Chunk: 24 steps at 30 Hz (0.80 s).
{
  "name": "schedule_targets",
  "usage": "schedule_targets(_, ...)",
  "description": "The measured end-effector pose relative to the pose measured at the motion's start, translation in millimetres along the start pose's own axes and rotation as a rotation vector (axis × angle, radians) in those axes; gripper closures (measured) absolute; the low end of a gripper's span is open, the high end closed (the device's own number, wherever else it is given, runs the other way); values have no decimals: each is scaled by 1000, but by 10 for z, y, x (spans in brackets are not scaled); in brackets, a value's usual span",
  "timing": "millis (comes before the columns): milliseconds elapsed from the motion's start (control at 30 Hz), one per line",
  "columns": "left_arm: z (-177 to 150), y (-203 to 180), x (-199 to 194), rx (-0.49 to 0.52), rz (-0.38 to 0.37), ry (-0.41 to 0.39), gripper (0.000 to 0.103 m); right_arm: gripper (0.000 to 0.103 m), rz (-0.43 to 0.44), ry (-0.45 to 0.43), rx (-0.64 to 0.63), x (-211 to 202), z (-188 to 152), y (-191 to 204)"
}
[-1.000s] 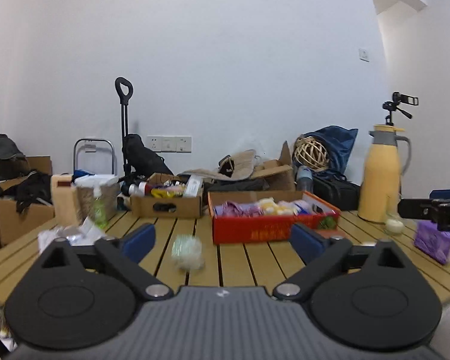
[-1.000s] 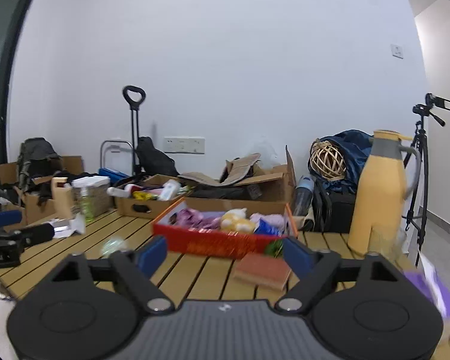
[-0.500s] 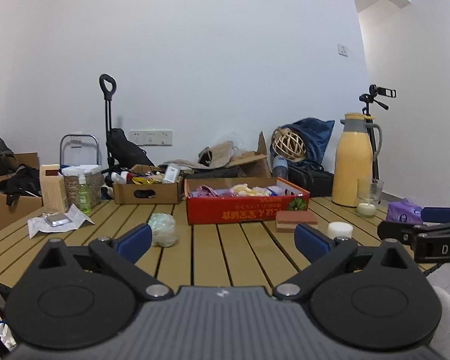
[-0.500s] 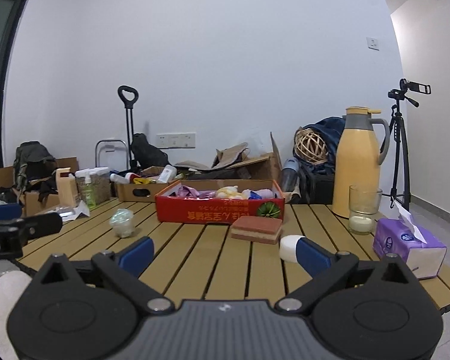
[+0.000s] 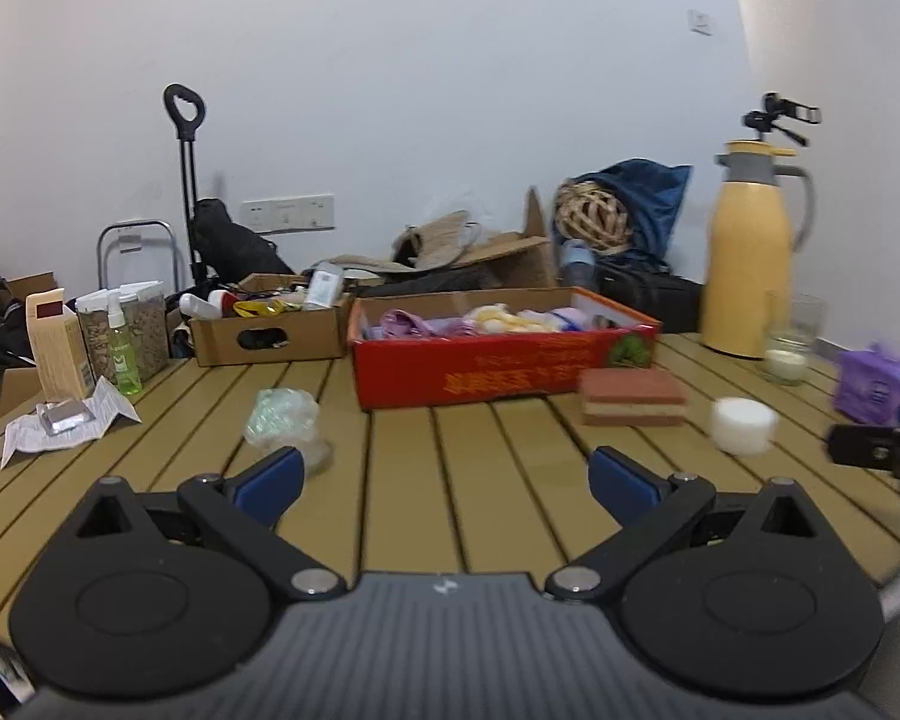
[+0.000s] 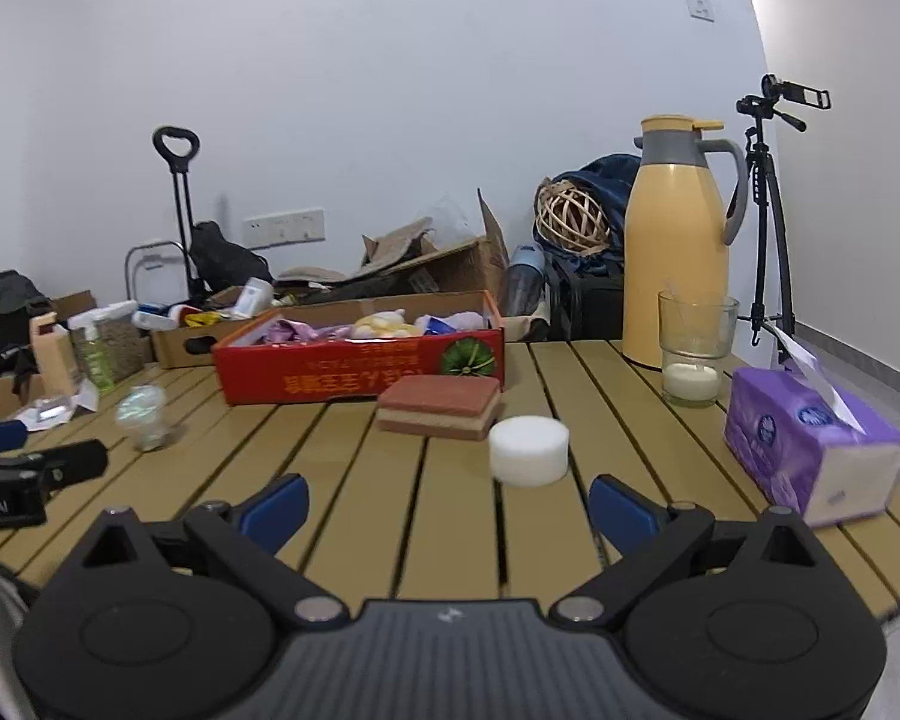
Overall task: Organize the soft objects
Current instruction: 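Grasp the clear plastic bag with the left gripper while the right gripper grasps the white foam puck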
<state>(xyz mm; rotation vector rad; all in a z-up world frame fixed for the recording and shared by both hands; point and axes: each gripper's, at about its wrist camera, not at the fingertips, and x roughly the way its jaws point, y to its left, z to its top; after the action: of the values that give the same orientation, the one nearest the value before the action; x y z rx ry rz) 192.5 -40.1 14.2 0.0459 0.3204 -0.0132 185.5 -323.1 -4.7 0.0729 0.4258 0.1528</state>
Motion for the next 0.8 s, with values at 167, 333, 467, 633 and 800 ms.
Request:
schedule_targets(167,164,332,648,-20,121,24,0,4,-17,81,25,605,162,-121)
schedule_targets(333,290,593,1291,16,183,96,0,4,-80,145,44,1212,268,-230)
schedule_targets(467,302,791,1702,-30,201,155,1,8,-134,166,85,1586,288,-329)
schedule_targets(633,213,991,1915,-97,192,229,63,48,-129,212,117,1821,250,-418)
schedule_targets(800,187,987,1874,-96,172,219,69,49,-121,198,81,1832,230,-342)
